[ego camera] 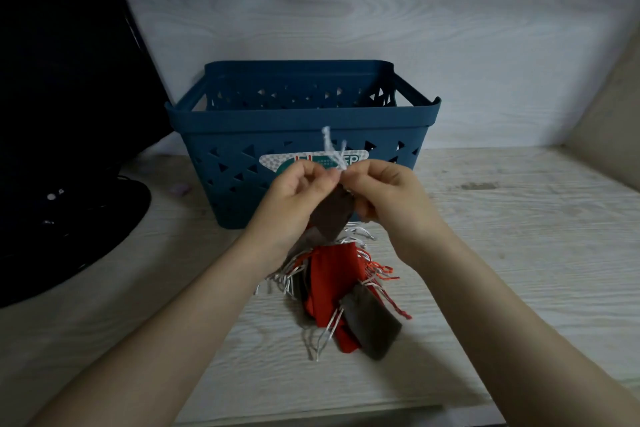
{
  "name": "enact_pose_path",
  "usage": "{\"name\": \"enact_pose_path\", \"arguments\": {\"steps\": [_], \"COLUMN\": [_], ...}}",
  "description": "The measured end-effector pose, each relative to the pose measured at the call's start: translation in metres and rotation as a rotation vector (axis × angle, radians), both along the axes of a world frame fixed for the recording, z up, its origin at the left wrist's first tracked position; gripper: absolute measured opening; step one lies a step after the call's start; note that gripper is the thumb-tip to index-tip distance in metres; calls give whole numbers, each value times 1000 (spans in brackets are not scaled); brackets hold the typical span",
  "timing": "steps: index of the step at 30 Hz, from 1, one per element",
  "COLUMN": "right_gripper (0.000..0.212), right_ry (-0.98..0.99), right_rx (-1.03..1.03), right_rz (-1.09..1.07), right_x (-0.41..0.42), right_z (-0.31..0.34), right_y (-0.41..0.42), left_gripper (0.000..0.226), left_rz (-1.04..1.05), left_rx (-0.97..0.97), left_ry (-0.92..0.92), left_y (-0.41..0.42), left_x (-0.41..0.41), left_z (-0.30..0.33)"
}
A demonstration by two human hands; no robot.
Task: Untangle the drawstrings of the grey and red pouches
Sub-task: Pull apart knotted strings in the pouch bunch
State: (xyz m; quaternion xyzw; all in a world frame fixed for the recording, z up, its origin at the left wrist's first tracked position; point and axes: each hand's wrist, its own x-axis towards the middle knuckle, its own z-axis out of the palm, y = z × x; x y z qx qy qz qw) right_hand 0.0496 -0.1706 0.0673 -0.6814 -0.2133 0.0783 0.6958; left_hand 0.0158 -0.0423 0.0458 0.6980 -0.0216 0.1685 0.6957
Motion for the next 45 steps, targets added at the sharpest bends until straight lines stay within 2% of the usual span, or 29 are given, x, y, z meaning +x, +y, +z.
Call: {"name": "enact_pose_path", "arguments": {"steps": [2,4,8,10,14,16,19,20,22,23,25,27,29,30,33,35,37,42,45], "right_gripper": [19,19,17,18,16,18,21,20,17,16,20,29,35,35,31,24,24,29,31], "right_ry": [147,220,216,201,143,158,214,209,105,-38,-454,-814,-1007,-1030,-860,-621,-475,-410,-450], "right_rx": [100,135,117,112,100,125,163,159,91,-6,-282,-414,-404,-386,-273,-185,-116,-49,-48], "right_rz": [28,33,7,-26,-59,-70,-40,-31,-57,-113,-271,-386,-384,-355,-167,-39,14,-19,-69], "right_x": [2,3,1,1,-1,-1,-2,-2,-3,-3,0,4,8,8,9,10,10,7,6], "right_z": [-2,-5,-10,-10,-7,-8,-11,-12,-15,-16,-22,-27,-30,-30,-22,-17,-16,-18,-18], "right_y": [0,1,4,4,2,0,-2,-3,-4,-5,-8,-11,-12,-12,-10,-9,-7,-4,-1], "left_gripper": [3,10,26,26,18,19,23,22,18,17,21,21,22,25,40,36,34,25,27], "left_rz": [-17,-22,93,111,76,41,-99,-138,-200,-216,-166,-80,-40,-31,-70,-111,-130,-152,-130], "left_rx": [53,113,267,305,265,105,-355,-449,-550,-568,-522,-417,-290,-217,28,124,185,328,405], "left_ry": [20,11,-14,-30,-24,38,126,149,193,211,277,336,323,296,200,175,183,183,140], "left_y": [-2,-2,-3,-6,-9,-11,-13,-13,-10,-8,-4,-3,-5,-7,-7,-6,-8,-8,-7], "left_x": [0,0,0,0,-1,-1,3,4,5,6,9,8,5,4,1,1,0,-2,-2], "left_z": [-1,-1,1,1,-1,2,6,6,4,3,0,0,3,4,3,2,2,1,4]}}
